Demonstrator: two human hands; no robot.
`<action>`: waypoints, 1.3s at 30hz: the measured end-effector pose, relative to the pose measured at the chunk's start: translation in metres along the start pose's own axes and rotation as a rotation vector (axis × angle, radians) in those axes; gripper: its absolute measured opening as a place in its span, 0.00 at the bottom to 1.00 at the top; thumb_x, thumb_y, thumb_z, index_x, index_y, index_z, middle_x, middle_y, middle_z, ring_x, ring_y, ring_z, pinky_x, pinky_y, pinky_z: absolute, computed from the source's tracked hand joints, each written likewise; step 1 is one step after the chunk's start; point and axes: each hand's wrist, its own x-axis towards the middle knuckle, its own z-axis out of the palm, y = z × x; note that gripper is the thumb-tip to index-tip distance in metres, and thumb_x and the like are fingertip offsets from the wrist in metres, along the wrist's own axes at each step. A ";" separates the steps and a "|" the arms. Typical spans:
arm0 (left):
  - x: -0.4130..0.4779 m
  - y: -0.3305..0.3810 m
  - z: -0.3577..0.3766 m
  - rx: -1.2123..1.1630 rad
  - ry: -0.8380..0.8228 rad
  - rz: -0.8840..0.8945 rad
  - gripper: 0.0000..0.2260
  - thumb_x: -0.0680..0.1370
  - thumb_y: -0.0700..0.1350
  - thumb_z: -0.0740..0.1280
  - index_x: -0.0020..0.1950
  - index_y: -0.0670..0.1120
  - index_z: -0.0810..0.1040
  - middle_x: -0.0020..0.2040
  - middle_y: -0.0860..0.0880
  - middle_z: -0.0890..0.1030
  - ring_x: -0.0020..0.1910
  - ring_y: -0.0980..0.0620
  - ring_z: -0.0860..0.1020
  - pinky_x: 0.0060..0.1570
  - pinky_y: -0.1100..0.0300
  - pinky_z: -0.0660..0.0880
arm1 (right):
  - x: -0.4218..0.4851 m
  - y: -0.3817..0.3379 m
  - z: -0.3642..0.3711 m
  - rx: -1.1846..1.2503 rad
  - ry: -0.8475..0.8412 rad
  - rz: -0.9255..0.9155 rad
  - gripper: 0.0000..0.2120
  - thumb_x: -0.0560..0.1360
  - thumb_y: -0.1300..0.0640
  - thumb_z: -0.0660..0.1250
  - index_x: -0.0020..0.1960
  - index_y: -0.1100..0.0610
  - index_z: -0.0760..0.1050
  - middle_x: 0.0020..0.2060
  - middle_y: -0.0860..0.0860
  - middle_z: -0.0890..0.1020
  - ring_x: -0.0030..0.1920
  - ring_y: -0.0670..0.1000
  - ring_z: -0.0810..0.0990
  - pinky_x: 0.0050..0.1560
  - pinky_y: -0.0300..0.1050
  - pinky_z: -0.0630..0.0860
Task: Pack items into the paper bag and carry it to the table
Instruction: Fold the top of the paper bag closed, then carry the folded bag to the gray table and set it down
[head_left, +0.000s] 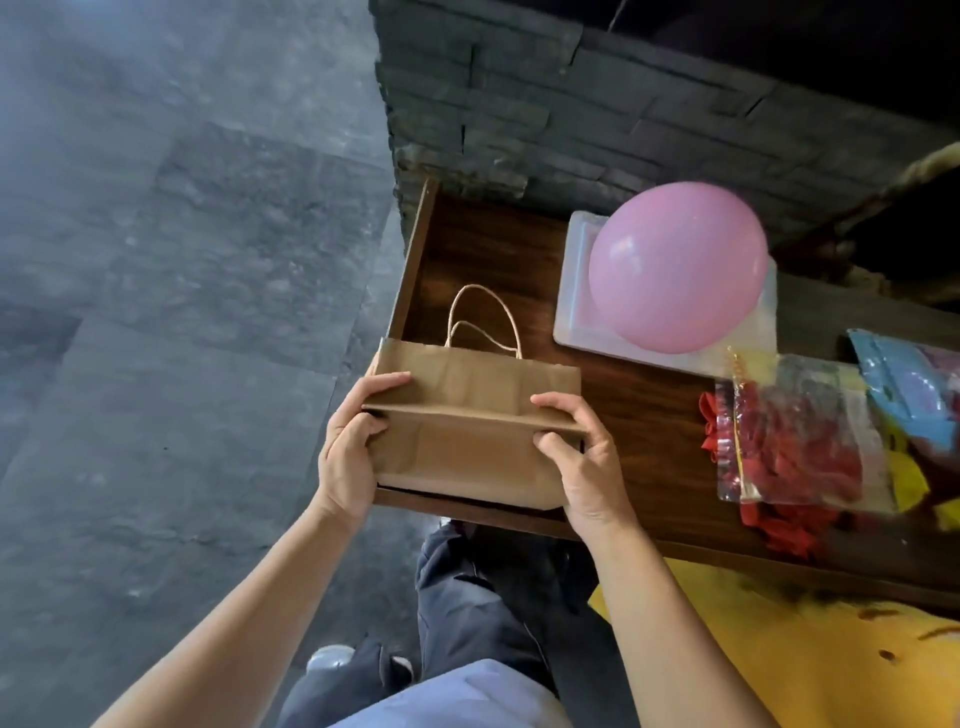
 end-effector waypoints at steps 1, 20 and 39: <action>-0.003 0.007 -0.005 -0.025 0.014 0.028 0.21 0.68 0.41 0.55 0.54 0.53 0.81 0.52 0.57 0.80 0.52 0.60 0.73 0.53 0.59 0.66 | -0.002 -0.014 0.006 -0.016 -0.011 -0.025 0.15 0.67 0.60 0.67 0.53 0.49 0.79 0.50 0.51 0.82 0.51 0.56 0.79 0.52 0.57 0.75; -0.397 0.063 -0.400 -0.176 0.984 0.391 0.22 0.70 0.37 0.60 0.56 0.56 0.82 0.40 0.46 0.71 0.40 0.60 0.69 0.43 0.67 0.66 | -0.269 -0.060 0.462 -0.160 -0.995 -0.236 0.07 0.69 0.60 0.64 0.42 0.50 0.77 0.36 0.48 0.78 0.39 0.49 0.75 0.36 0.45 0.72; -0.688 -0.007 -0.686 -0.156 1.967 0.341 0.11 0.71 0.44 0.60 0.47 0.59 0.75 0.44 0.61 0.78 0.44 0.60 0.76 0.47 0.67 0.72 | -0.596 0.044 0.895 -0.216 -1.923 -0.025 0.10 0.74 0.67 0.65 0.40 0.54 0.80 0.43 0.50 0.77 0.40 0.44 0.74 0.41 0.41 0.66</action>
